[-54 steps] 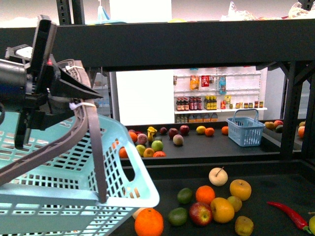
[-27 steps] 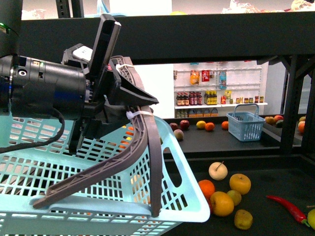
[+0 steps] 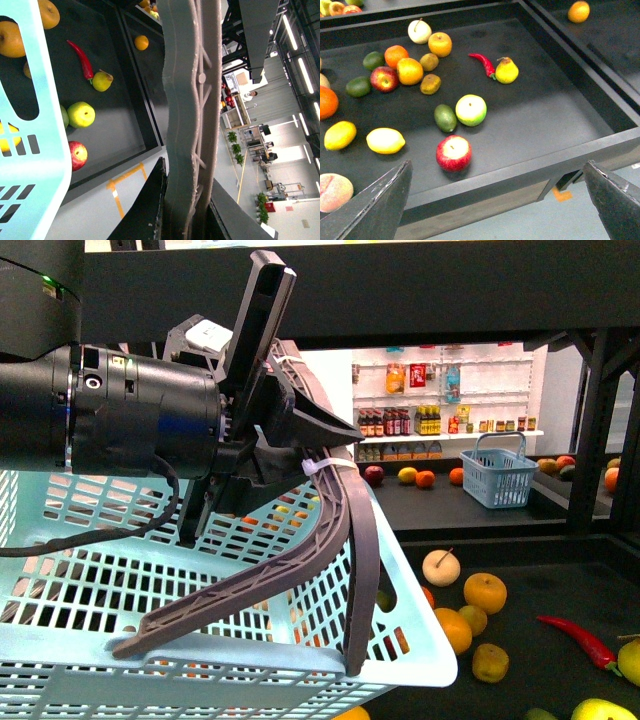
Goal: Pick lemon from shelf
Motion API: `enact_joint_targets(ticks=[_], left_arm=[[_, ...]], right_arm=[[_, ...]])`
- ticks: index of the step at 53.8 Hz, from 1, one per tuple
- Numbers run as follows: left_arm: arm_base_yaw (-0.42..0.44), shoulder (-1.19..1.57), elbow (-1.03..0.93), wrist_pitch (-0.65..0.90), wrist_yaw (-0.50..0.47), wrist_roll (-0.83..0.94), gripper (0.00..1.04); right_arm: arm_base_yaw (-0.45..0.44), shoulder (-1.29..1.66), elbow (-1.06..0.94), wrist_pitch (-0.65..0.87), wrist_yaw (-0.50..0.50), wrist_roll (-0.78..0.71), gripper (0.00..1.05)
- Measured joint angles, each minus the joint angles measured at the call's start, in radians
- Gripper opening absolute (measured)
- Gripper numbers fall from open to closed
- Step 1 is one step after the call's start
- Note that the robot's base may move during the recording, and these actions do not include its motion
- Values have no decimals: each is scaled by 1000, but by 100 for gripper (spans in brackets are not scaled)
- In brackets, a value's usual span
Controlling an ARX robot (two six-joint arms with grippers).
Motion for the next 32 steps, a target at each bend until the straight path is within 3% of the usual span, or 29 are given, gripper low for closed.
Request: enact_joint_targets(ticks=[5,10,19,32], left_arm=[[0,0,0,0,-3,0,12],[0,0,0,0,-2,0,12],[-1,1,0,0,-3,0,12],[-1,1,0,0,-1,0,12]], right_arm=[[-68,314,103,163,-111,11,102],[-87,650,248,241,-148,19,102],[-61,997,457,145,-175,85,102],[19,1264,772,-16,-152,221,102]])
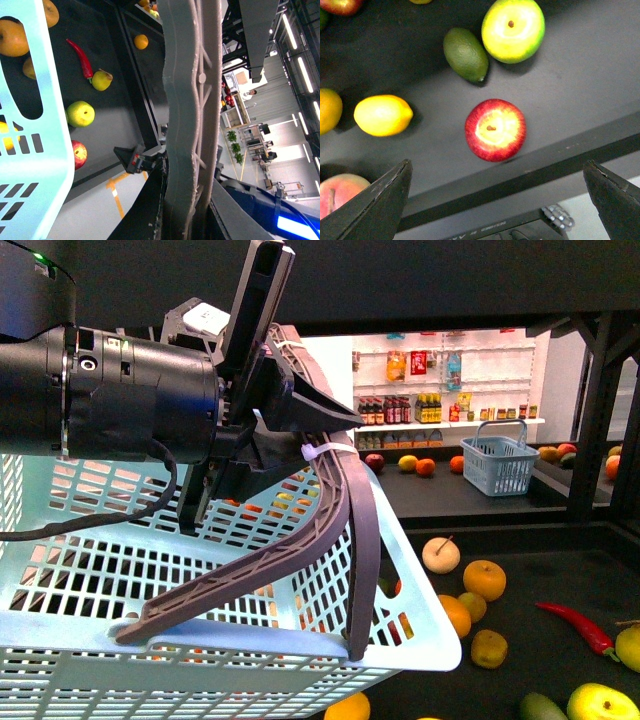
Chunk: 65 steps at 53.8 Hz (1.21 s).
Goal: Pick lemon from shelf
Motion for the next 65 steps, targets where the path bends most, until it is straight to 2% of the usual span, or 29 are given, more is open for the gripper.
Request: enact_joint_targets(ticks=[9,21,32,37,41,45,52,58,65], left_arm=[[0,0,0,0,-1,0,12],[0,0,0,0,0,0,12],[0,0,0,0,0,0,12],[0,0,0,0,0,0,12],[0,0,0,0,0,0,12],[0,0,0,0,-1,0,12],[0,0,0,0,0,0,12],[0,0,0,0,0,0,12],[0,0,0,0,0,0,12]], right_arm=[[85,165,196,-23,23,17,102],[132,302,270,76,-107,-135,102],[124,411,299,245,-268,-460,102],[120,436,319,261,-319,-566,102],[114,468,342,275,-419,-731,102],[109,497,370,259,-521,-875,102],[102,547,428,167,-623,-1080,102],[95,587,476,89,-676,-1178,102],[89,636,530,65,-714,-1240,102]])
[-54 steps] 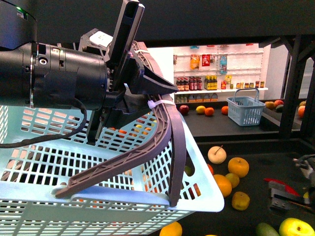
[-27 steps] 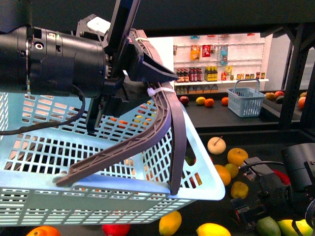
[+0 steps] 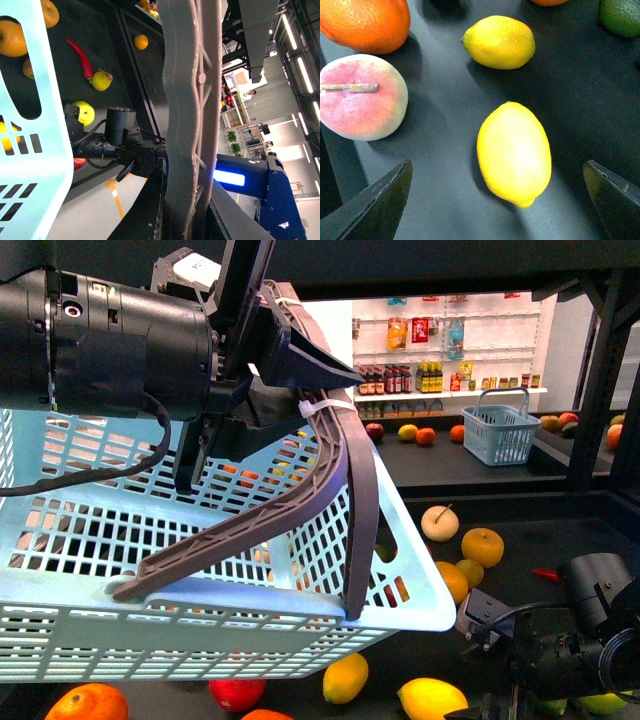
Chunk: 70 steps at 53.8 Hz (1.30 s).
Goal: Pick lemon from shelf
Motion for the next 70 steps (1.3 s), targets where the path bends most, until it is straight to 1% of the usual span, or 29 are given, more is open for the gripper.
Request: enact_joint_targets(ticks=[10,19,33,39,44,49,69,70], left_arm=[[0,0,0,0,0,0,12],[0,0,0,0,0,0,12],[0,0,0,0,0,0,12],[0,0,0,0,-1,0,12],[0,0,0,0,0,0,12],[0,0,0,0,0,0,12],[0,0,0,0,0,0,12],[0,0,0,0,0,0,12]], right_arm=[[-2,69,74,30,-16,-32,102],[6,129,148,24,-27,-34,102],[25,206,275,-55,-29,-60,102],[29,233,315,-112,-32,-91,102],[29,265,341,-128,-18,-122,102],[29,298,358,-117,2,-135,102],[48,352,388,-20,11,-101,102],[51,353,388,-5,14,-91,100]])
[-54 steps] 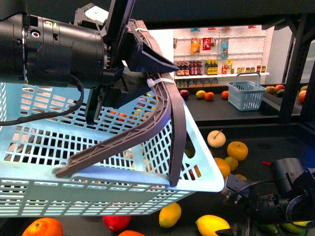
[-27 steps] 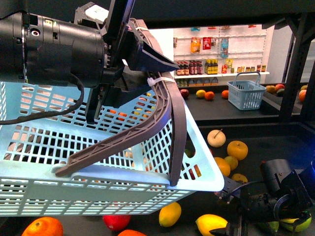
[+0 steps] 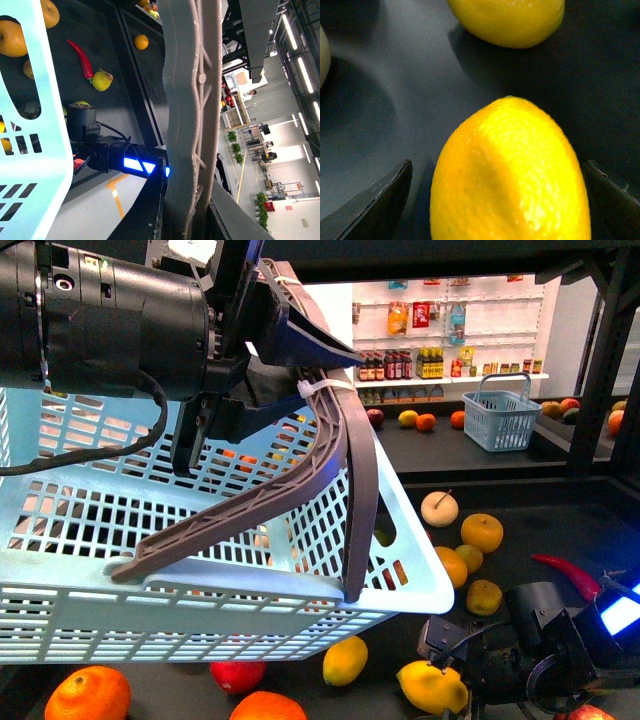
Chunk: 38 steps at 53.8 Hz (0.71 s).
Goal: Pick lemon from shelf
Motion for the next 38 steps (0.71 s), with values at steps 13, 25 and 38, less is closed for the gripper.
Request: enact_joint_targets(ticks=[13,25,38], left_arm=[[0,0,0,0,0,0,12],[0,0,0,0,0,0,12],[0,0,0,0,0,0,12]], right_arm=[[-5,-23,-47,91,27,53,64],[-53,-183,-266,380,92,202,64],[-156,-514,-552,711,242,509,64]])
